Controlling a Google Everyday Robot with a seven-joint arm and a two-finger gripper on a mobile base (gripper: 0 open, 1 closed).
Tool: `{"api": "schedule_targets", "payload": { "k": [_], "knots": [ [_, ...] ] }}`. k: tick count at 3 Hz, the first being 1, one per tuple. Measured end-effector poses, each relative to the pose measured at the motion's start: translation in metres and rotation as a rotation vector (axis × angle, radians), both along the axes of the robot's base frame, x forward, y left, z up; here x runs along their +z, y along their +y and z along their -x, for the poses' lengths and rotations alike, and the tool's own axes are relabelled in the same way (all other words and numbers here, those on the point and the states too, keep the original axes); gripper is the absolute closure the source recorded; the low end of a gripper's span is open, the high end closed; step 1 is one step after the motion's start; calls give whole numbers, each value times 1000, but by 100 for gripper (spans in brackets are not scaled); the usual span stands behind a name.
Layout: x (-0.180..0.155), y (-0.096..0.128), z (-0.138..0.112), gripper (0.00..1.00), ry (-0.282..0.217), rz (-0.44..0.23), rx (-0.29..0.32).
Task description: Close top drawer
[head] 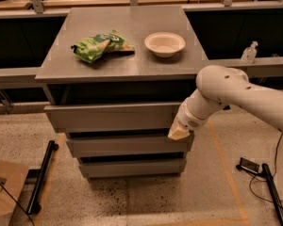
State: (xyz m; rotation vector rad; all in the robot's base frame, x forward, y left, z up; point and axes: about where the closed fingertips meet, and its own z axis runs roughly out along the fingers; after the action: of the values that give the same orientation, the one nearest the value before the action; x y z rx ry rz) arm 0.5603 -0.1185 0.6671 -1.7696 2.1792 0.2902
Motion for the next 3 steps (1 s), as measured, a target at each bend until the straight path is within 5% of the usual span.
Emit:
{"api": "schedule_targets", "payload": {
  "k": [1,2,3],
  "knots": [
    [-4,1,-3,100,16,-3,3],
    [-10,8,-32,100,-40,-4,17],
    [-15,14,-86,100,-165,-27,16]
  ]
}}
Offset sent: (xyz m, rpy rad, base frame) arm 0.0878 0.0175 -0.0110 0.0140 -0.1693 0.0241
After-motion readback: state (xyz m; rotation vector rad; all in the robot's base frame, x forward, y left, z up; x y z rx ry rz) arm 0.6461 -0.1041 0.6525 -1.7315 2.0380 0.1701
